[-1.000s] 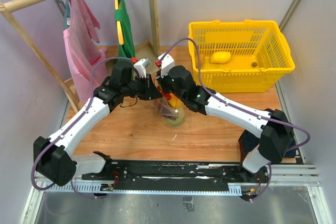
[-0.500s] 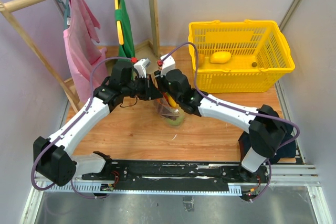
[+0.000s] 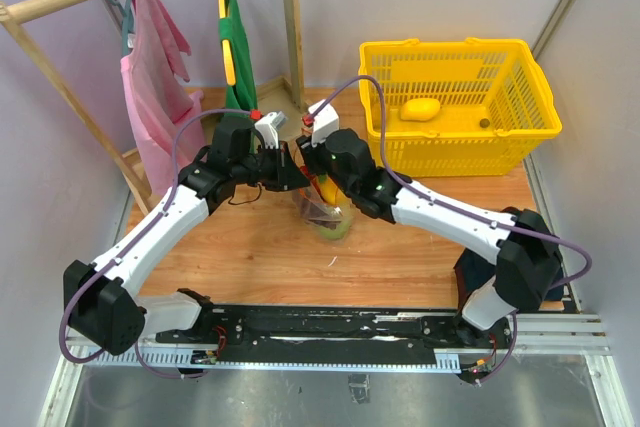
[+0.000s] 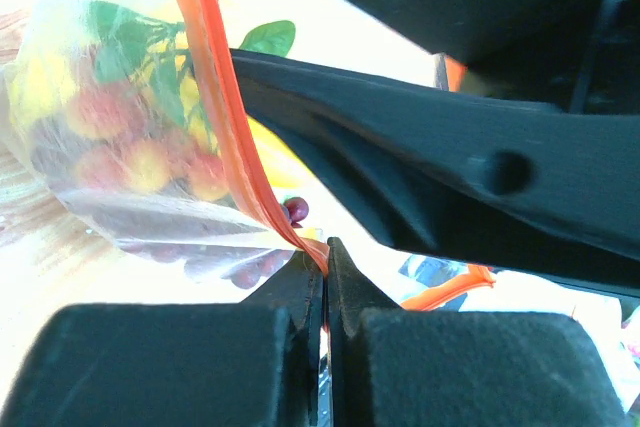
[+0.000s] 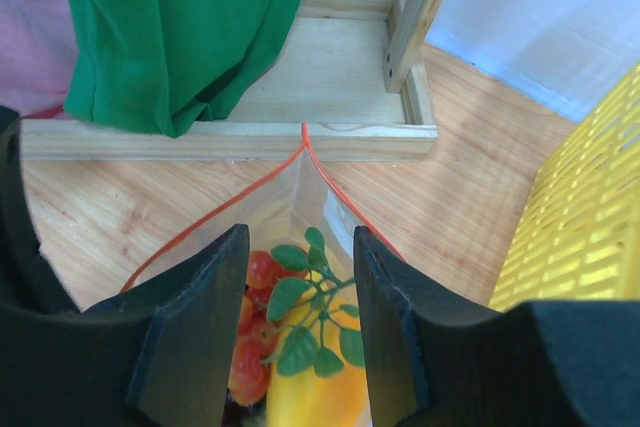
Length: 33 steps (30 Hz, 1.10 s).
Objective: Place the food in the zip-top bag and seal the zipper
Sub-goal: Place the fake fruit in the zipper food storage bag, then move the bin to the center of the board.
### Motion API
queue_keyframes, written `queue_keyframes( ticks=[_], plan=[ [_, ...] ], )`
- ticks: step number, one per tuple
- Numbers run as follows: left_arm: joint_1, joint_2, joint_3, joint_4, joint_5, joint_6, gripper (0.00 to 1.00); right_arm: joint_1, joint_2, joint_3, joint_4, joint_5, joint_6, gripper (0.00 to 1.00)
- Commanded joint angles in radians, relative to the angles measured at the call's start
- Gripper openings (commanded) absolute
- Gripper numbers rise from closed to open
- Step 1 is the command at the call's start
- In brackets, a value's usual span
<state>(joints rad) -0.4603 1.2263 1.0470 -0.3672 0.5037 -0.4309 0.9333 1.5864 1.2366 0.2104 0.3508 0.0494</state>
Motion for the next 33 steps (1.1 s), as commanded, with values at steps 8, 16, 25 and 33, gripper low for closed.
queue_keyframes(
  ticks=[8,16,25,33],
  plan=[
    [0.004,-0.03,-0.001,0.039,0.022,-0.002,0.0,-0.078,-0.131,0.063,-0.168,-0.018,-0.178,0.53],
    [0.006,-0.024,-0.003,0.042,0.024,-0.003,0.0,-0.286,-0.146,0.127,-0.288,-0.093,-0.188,0.62],
    [0.012,-0.026,0.001,0.043,0.027,-0.004,0.0,-0.555,-0.051,0.207,-0.347,-0.208,-0.079,0.72],
    [0.015,-0.022,0.004,0.04,0.029,-0.002,0.0,-0.685,0.17,0.29,-0.331,-0.322,0.071,0.76]
  ],
)
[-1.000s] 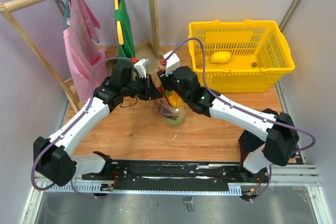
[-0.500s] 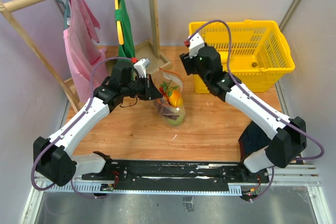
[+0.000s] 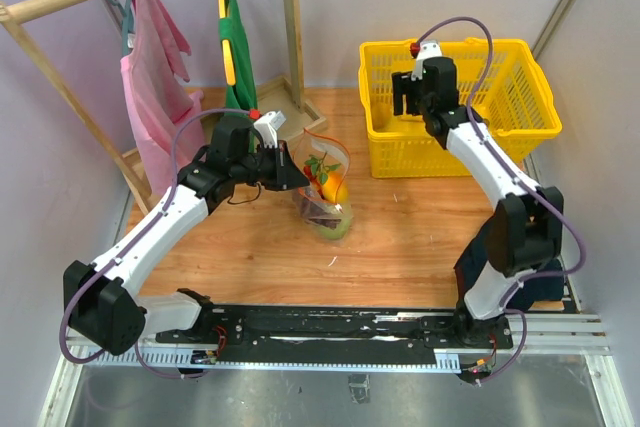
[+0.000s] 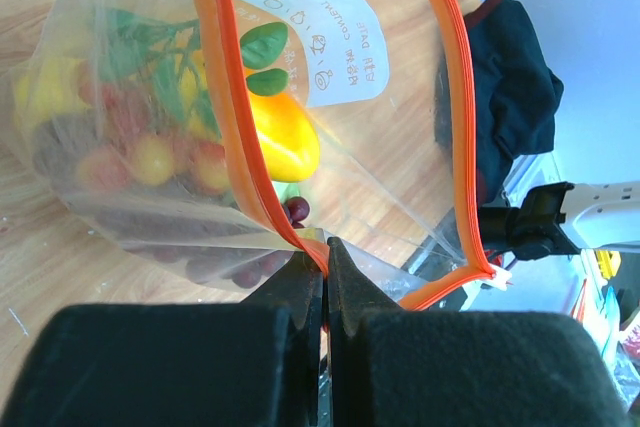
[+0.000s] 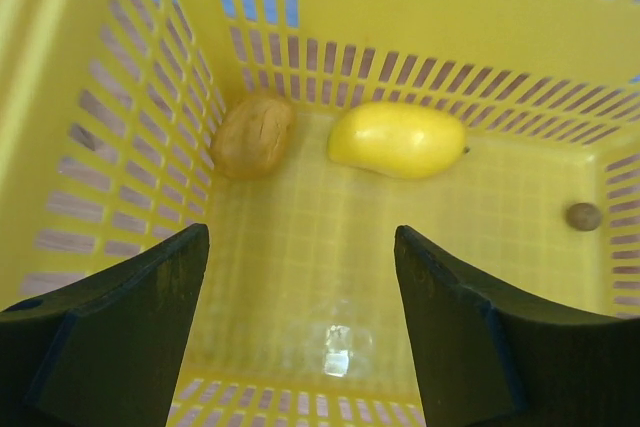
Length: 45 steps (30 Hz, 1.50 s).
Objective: Place the food in the zip-top bag and seal the zipper
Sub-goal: Move the bin to the center of the board.
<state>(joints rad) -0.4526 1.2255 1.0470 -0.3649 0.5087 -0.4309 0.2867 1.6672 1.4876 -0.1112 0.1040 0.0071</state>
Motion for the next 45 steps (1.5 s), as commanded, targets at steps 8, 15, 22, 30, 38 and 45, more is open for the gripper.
queue_keyframes(
  ticks=[8,15,22,30,38,45],
  plan=[
    [0.007,-0.019,0.005,0.036,0.027,0.002,0.0,-0.083,0.305,0.133,0.077,-0.151,0.252,0.83],
    [0.009,-0.012,0.006,0.037,0.03,0.003,0.0,-0.106,0.507,0.257,0.136,-0.214,0.376,0.86],
    [0.01,-0.008,0.007,0.037,0.032,0.004,0.0,-0.109,0.527,0.282,0.051,-0.198,0.341,0.87],
    [0.012,-0.011,0.008,0.037,0.034,0.003,0.0,-0.11,0.373,0.213,-0.202,-0.201,0.194,0.92],
    [0.012,-0.022,0.006,0.036,0.039,0.001,0.0,-0.111,0.267,0.194,-0.485,-0.272,0.103,0.95],
    [0.012,-0.032,0.008,0.032,0.039,0.004,0.0,-0.111,0.225,0.204,-0.711,-0.221,0.007,0.97]
  ],
)
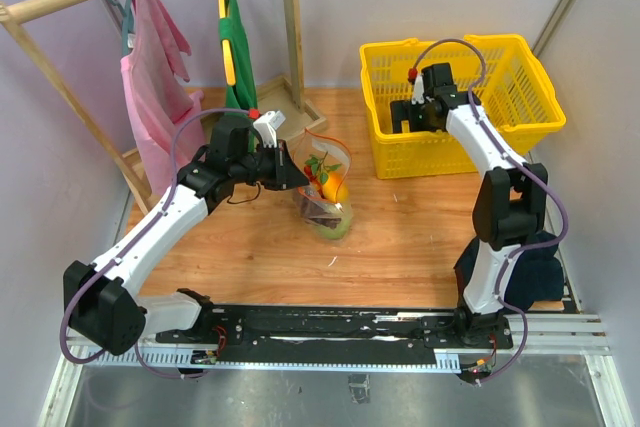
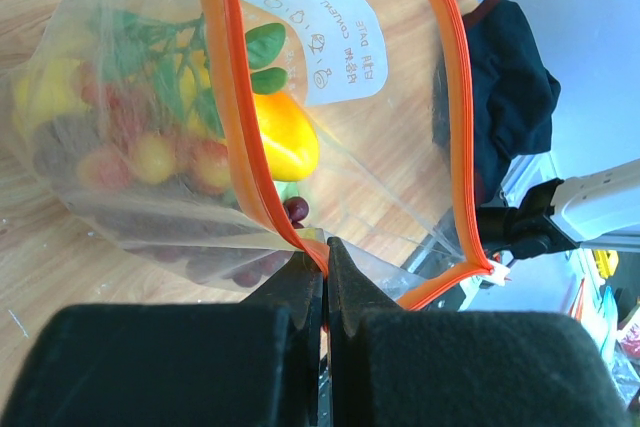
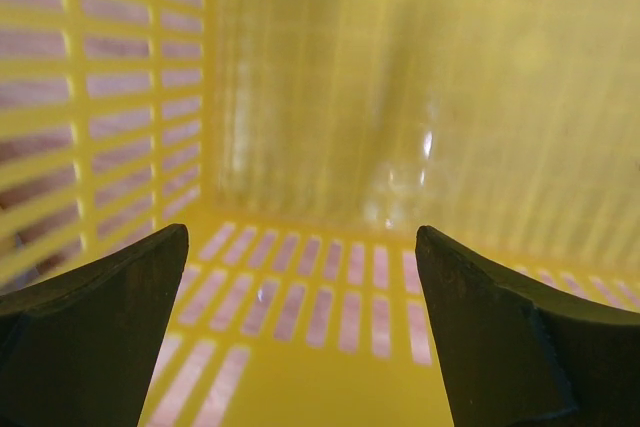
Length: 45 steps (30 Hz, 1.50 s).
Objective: Place the food in the zip-top bag and seal the zipper
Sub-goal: Move the bin to the center of the board.
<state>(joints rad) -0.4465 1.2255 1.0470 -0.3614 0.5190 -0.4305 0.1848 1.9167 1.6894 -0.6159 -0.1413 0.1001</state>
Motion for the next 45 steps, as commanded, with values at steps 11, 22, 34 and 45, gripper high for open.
queue_keyframes(
  ticks=[11,22,34,45],
  plan=[
    [0.006,-0.033,0.011,0.027,0.036,0.004,0.0,-0.009,-0.057,0.042,-0.557,0.121,-0.197,0.98],
    [0.005,-0.034,0.01,0.024,0.034,0.006,0.0,-0.002,-0.126,0.087,-0.573,0.091,-0.203,0.95],
    [0.005,-0.026,0.008,0.026,0.032,0.01,0.0,0.011,-0.075,0.122,-0.154,-0.128,-0.174,0.93],
    [0.007,-0.018,0.007,0.027,0.033,0.008,0.0,0.009,0.1,0.083,0.158,-0.187,-0.165,0.9]
  ],
)
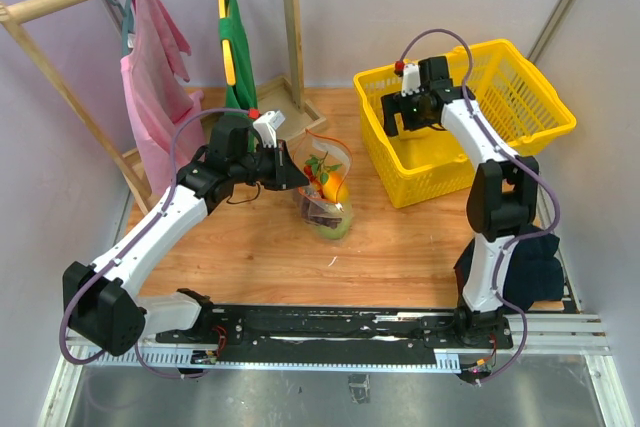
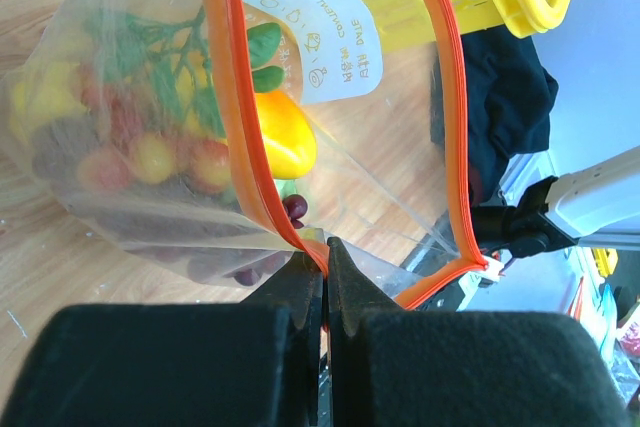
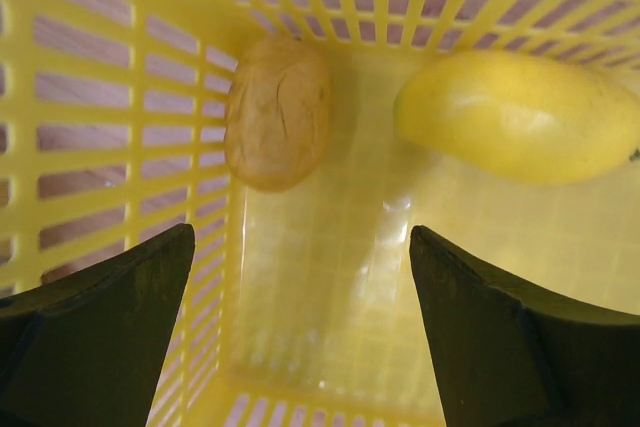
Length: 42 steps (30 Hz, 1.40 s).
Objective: Place the food in the zip-top bag and seal the zipper
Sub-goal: Move the bin to the center of the board, then pick up the fake fruit from the bin.
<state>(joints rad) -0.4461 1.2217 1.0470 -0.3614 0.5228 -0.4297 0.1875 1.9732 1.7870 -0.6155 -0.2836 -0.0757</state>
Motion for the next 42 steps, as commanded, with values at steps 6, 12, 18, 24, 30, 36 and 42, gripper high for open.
queue_keyframes(
  ticks=[6,12,18,24,30,36,42],
  plan=[
    [0.008,-0.012,0.008,0.027,0.03,0.008,0.0,0.007,0.142,0.025,0.198,-0.15,0.013,0.9],
    [0.008,-0.01,0.008,0.029,0.029,0.008,0.0,0.006,0.228,0.055,0.187,-0.191,0.042,0.9],
    [0.009,-0.013,0.006,0.029,0.03,0.007,0.0,0.005,0.29,0.064,0.188,-0.24,0.034,0.9],
    [0.01,-0.013,0.004,0.033,0.029,0.005,0.0,-0.005,0.306,0.005,0.326,-0.243,0.102,0.86],
    [0.01,-0.012,0.004,0.033,0.03,0.003,0.0,-0.024,0.265,-0.182,0.644,-0.26,0.238,0.86],
    [0.01,-0.012,0.003,0.033,0.029,0.003,0.0,-0.023,0.293,-0.19,0.736,-0.27,0.285,0.86],
    [0.01,-0.014,0.003,0.032,0.029,0.003,0.0,-0.023,0.312,-0.176,0.712,-0.256,0.292,0.77]
  ],
)
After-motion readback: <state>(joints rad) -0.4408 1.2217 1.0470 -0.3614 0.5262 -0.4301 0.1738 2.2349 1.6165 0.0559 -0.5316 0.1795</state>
